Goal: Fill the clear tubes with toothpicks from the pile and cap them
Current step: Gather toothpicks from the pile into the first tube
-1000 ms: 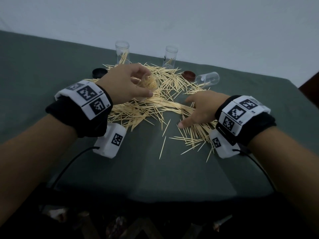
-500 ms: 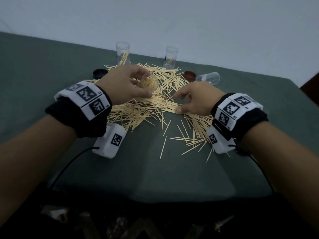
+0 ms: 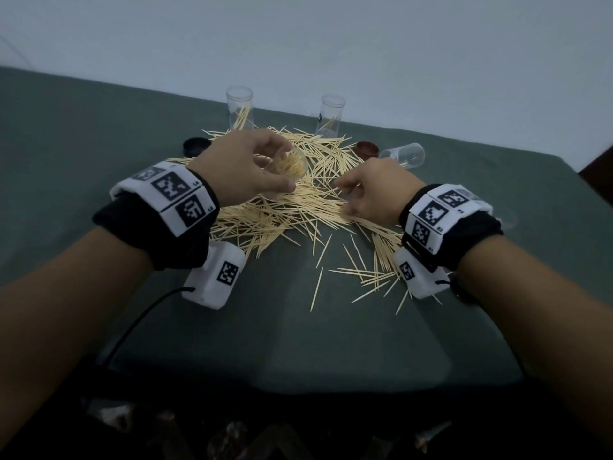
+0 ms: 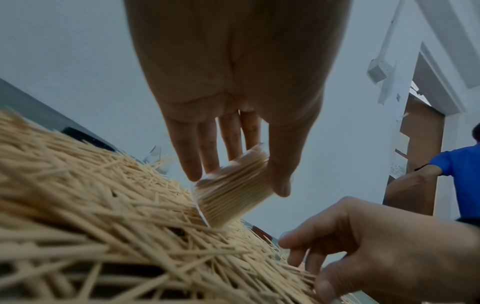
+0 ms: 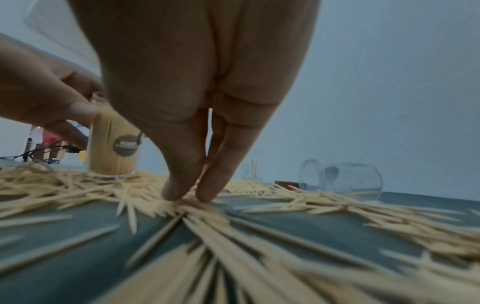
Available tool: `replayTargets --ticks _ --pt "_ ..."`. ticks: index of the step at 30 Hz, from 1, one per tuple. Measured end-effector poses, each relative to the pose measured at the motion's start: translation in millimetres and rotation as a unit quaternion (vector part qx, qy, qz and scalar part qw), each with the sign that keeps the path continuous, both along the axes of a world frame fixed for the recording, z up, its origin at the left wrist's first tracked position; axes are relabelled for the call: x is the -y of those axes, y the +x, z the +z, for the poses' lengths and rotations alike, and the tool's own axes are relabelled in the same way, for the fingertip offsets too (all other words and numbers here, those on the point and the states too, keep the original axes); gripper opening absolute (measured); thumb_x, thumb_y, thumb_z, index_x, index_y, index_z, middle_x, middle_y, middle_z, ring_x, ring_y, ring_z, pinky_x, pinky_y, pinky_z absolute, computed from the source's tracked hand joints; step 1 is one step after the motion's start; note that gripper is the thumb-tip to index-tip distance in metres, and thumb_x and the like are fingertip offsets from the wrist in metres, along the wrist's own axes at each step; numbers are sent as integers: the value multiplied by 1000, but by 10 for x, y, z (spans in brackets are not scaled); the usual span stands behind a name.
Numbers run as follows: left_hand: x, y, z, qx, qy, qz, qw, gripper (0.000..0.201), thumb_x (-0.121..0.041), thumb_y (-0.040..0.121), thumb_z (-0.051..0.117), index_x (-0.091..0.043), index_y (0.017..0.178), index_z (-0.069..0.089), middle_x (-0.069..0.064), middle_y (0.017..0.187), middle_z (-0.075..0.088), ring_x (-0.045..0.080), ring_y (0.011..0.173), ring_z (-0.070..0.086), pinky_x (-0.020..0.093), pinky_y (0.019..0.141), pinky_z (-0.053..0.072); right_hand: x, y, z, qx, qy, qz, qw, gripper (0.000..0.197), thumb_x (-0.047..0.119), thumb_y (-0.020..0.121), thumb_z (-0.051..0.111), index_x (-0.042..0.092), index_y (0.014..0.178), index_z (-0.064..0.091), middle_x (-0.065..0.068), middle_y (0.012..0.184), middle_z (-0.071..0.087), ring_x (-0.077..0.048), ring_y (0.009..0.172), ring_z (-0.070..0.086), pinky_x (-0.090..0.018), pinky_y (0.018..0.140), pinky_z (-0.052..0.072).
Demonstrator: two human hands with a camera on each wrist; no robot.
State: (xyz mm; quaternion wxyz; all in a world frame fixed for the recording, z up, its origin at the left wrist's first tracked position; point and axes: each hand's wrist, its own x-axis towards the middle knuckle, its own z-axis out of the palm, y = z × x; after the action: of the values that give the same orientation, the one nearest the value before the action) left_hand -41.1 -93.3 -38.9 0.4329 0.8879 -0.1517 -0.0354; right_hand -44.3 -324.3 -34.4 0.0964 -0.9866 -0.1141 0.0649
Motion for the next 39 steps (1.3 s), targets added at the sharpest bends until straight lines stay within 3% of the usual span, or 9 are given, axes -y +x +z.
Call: replayTargets --ticks 3,7,15,19,23,28,32,36,39 --pt "-6 -1 5 2 3 3 1000 57 -33 73 83 -28 125 60 -18 107 63 8 105 63 20 81 48 4 7 7 4 -7 15 1000 43 38 85 67 28 127 62 5 131 58 -15 115 55 -28 99 42" --pt "-2 1 10 -4 -3 5 1000 57 -32 73 83 -28 124 60 -18 109 63 7 104 63 17 77 48 -43 -5 4 -73 -70 29 994 78 63 69 74 37 138 48 6 141 49 -20 126 48 -39 105 40" --pt "2 -1 8 -13 -1 5 1000 58 -32 72 84 -29 124 59 -15 113 64 10 108 63 29 88 53 -214 36 25 -30 -76 41 996 46 35 83 74 27 126 63 3 115 68 -16 107 61 -29 96 48" --pt "4 -4 14 -11 5 6 1000 58 -33 72 83 -29 125 59 -16 112 64 9 107 62 22 82 51 -270 39 9 7 -120 71 990 27 27 88 67 24 114 72 0 104 71 -21 101 61 -33 91 51" --pt "-4 -2 20 -4 19 11 1000 58 -33 72 84 -29 125 59 -15 113 65 9 109 62 28 90 51 -231 74 1 9 -101 65 993 27 27 89 67 21 115 72 -1 108 71 -21 106 61 -31 94 48" --pt "-36 0 41 12 49 19 999 60 -33 74 82 -30 129 58 -13 116 63 9 112 59 25 86 46 -116 92 5 14 -36 28 999 23 26 89 68 19 110 74 3 108 71 -16 101 62 -24 88 46" --pt "-58 -4 65 40 90 27 995 64 -33 76 80 -29 135 55 -6 124 63 10 115 57 25 92 39 -61 93 59 15 -30 8 999 17 26 90 66 15 99 75 -4 92 73 -18 85 64 -34 79 55" --pt "-70 -1 75 48 105 39 993 66 -33 77 80 -30 136 54 -4 127 62 11 116 56 25 93 37 -68 73 165 42 8 10 999 20 28 92 64 22 108 75 1 97 73 -17 95 63 -20 77 47" --pt "-79 14 78 56 111 47 991 66 -33 76 81 -31 136 54 -3 128 62 9 112 55 24 92 38 -98 45 276 71 11 16 997 24 34 94 61 28 115 71 6 105 71 -14 105 60 0 55 27"
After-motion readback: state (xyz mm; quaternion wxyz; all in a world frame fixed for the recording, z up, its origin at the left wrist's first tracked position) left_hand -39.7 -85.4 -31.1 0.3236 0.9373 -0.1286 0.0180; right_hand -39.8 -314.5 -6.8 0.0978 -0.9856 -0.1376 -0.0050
